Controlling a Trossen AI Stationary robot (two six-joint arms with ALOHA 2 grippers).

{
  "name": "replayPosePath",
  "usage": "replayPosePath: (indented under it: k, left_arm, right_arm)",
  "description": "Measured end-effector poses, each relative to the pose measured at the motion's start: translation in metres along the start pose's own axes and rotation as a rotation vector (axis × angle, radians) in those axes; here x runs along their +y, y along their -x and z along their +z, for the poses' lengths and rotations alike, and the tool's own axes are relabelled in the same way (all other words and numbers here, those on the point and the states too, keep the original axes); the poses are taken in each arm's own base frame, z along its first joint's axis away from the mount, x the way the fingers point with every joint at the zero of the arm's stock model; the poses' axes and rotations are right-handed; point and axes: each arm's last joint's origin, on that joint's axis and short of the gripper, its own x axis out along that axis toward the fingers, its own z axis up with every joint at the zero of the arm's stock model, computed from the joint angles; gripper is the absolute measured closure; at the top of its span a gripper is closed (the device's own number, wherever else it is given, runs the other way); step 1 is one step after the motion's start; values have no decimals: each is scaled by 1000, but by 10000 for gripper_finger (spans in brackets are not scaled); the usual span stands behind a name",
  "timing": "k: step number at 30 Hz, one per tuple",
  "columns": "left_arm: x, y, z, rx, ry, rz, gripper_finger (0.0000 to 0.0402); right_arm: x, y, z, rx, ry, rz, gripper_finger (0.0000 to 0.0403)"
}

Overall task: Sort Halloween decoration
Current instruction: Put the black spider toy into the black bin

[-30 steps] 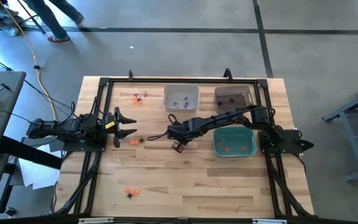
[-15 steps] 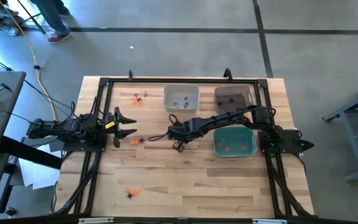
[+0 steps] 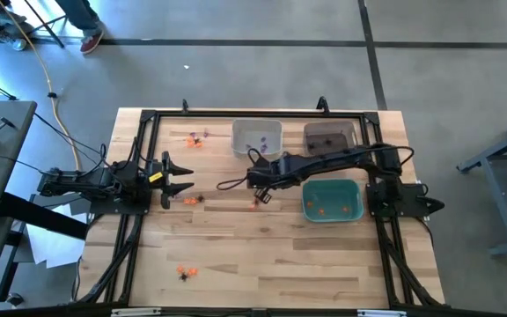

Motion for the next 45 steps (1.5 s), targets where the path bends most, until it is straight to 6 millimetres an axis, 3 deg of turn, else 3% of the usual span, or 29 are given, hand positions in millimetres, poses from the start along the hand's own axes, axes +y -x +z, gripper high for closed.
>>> replayPosePath:
  k: [9, 15, 23, 29, 36, 45]
  left_arm:
    - [0, 0, 0, 0, 0, 0, 216]
    - [0, 0, 0, 0, 0, 0, 216]
    - [0, 0, 0, 1, 0, 0, 216]
    - [0, 0, 0, 0, 0, 0, 216]
    - [0, 0, 0, 0, 0, 0, 216]
    - [0, 0, 0, 0, 0, 0, 216]
  right_arm:
    - [-16, 46, -7, -33, 21, 4, 402]
    - [-22, 64, -18, -1, -15, -19, 403]
    - [-25, 73, -33, 79, -66, -85, 403]
    - [-42, 70, -36, 161, -73, -192, 403]
    - [-78, 63, -25, 263, -52, -264, 403]
    - [-158, 57, 4, 239, -94, -260, 403]
